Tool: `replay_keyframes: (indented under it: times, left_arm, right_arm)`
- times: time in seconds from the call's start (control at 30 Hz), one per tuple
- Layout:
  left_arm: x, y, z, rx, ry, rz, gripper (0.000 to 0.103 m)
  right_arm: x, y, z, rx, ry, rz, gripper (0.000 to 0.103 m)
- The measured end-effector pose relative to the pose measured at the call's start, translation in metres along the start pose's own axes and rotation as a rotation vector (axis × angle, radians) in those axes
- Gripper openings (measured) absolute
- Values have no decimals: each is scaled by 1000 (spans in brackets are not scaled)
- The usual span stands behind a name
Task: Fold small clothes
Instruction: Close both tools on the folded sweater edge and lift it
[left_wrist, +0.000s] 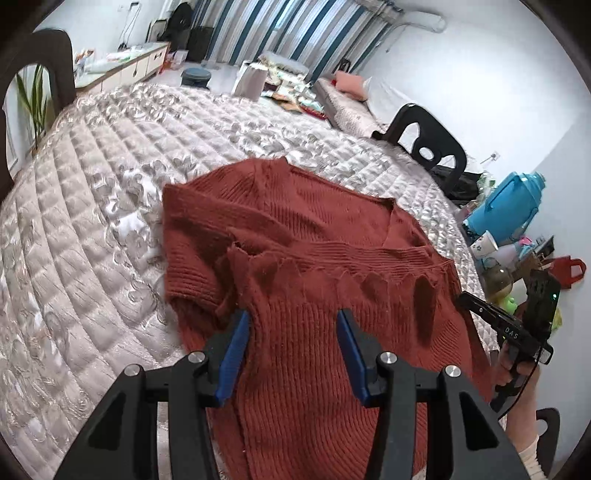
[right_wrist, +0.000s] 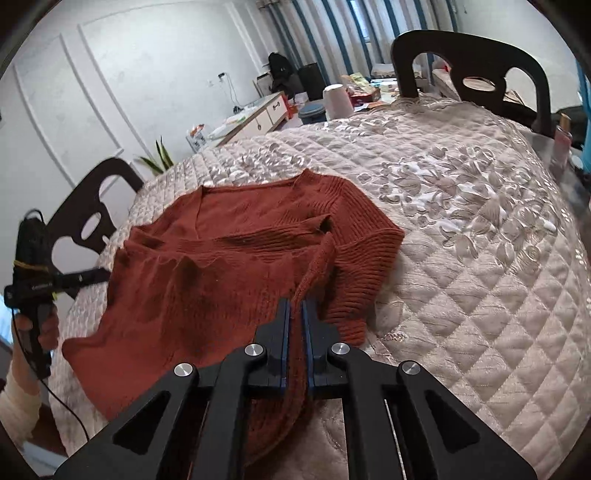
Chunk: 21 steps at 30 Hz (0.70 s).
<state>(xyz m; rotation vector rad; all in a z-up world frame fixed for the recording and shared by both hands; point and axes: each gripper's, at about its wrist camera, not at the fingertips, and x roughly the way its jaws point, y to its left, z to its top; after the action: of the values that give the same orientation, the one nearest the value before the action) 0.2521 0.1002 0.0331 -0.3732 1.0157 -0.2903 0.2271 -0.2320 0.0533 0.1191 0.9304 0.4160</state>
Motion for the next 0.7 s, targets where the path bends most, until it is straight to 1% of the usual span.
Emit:
replay_keyframes:
  times: [0.07, 0.13, 0.23, 0.27, 0.37, 0.4, 0.43, 0.47, 0.5, 0.53, 0.57, 0.6, 0.7]
  left_arm:
    - [5, 3, 1, -25, 5, 1, 51]
    - [9, 4, 1, -22, -1, 3, 51]
    - [12, 3, 0, -29, 10, -5, 51]
    - [13, 3, -1, -36, 10, 3, 51]
    - [13, 7, 2, -72, 9, 13, 51]
    - [15, 8, 2, -78, 12, 22, 50]
    - [17, 8, 1, -75, 20, 33, 47]
    - [18, 7, 1, -72, 22, 48, 35]
    - [19, 7, 1, -68, 21, 61, 29]
    - [19, 6, 1, -61, 20, 61, 19]
    - [19, 6, 2, -58, 17, 58, 10]
    - [18, 6, 3, -64, 16, 54, 10]
    - [11, 7, 4, -76, -1, 41, 9]
  right_arm:
    - [-1, -4, 0, 35, -28, 4, 7]
    - [-2, -11, 0, 75, -48, 20, 8]
    - [5, -16, 1, 98, -23, 26, 9]
    - [8, -16, 1, 99, -15, 31, 10]
    - [12, -15, 1, 111, -1, 43, 17]
    - [14, -15, 1, 116, 4, 42, 17]
    - [15, -15, 2, 121, 9, 33, 17]
    - [17, -15, 2, 121, 12, 24, 17]
    - [17, -13, 2, 110, 13, 8, 17]
    - [17, -9, 2, 86, 15, -16, 15]
    - [16, -3, 2, 49, 16, -48, 8]
    - [14, 1, 2, 31, 8, -74, 6]
    - [6, 2, 3, 50, -22, -65, 6]
